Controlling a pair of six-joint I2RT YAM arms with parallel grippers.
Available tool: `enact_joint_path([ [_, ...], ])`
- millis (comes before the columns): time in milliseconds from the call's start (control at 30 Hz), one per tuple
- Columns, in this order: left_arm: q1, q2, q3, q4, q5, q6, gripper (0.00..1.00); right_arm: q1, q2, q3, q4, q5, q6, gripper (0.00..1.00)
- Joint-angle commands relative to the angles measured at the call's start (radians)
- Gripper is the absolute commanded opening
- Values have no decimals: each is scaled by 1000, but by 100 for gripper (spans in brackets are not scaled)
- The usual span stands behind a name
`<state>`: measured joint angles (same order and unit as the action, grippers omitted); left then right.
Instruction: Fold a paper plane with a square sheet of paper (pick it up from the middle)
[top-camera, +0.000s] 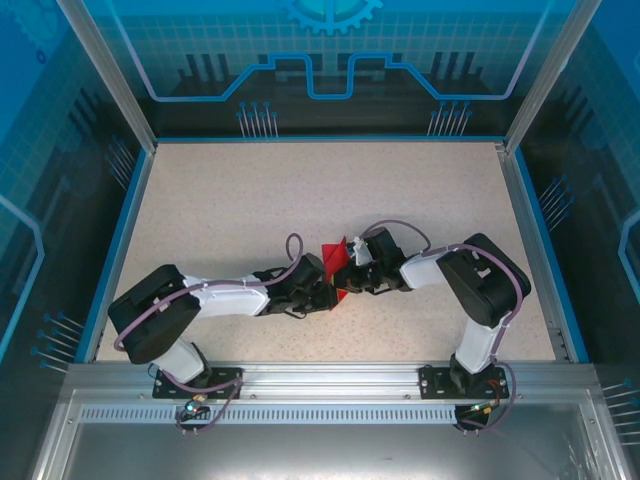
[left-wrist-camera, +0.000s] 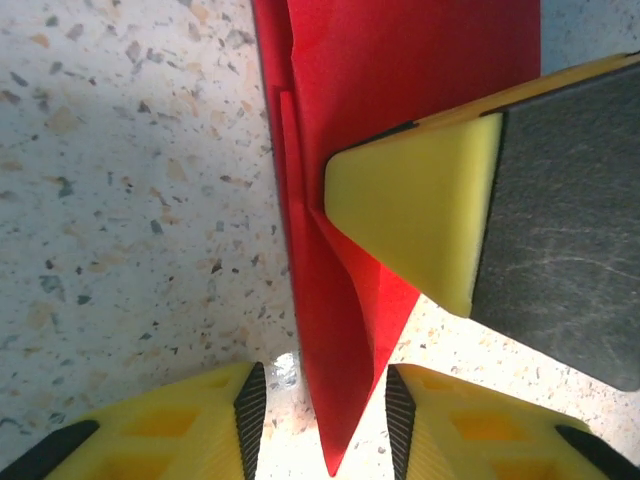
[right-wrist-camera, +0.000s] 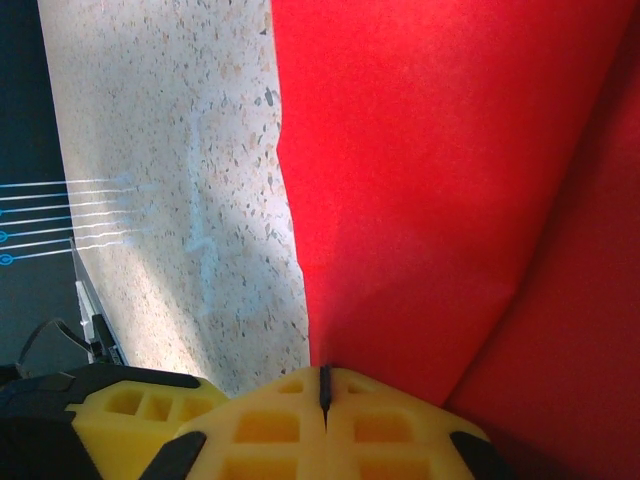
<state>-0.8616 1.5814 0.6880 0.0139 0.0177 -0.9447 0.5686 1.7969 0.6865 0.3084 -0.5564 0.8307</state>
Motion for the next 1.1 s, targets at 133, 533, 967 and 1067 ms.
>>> enact_joint_path([
  [133,-10,43,26,24,-33,-5,28,-7,15,-16,1,-22,9,1],
  [533,-10,76,50,19,-20,8,17,-10,10,-21,5,-26,10,0],
  [967,-21,-2,58,8,-14,12,18,-21,7,-22,11,-34,10,0],
  [1067,-19,-34,61,7,-30,9,20,-22,11,-25,15,-36,10,0],
])
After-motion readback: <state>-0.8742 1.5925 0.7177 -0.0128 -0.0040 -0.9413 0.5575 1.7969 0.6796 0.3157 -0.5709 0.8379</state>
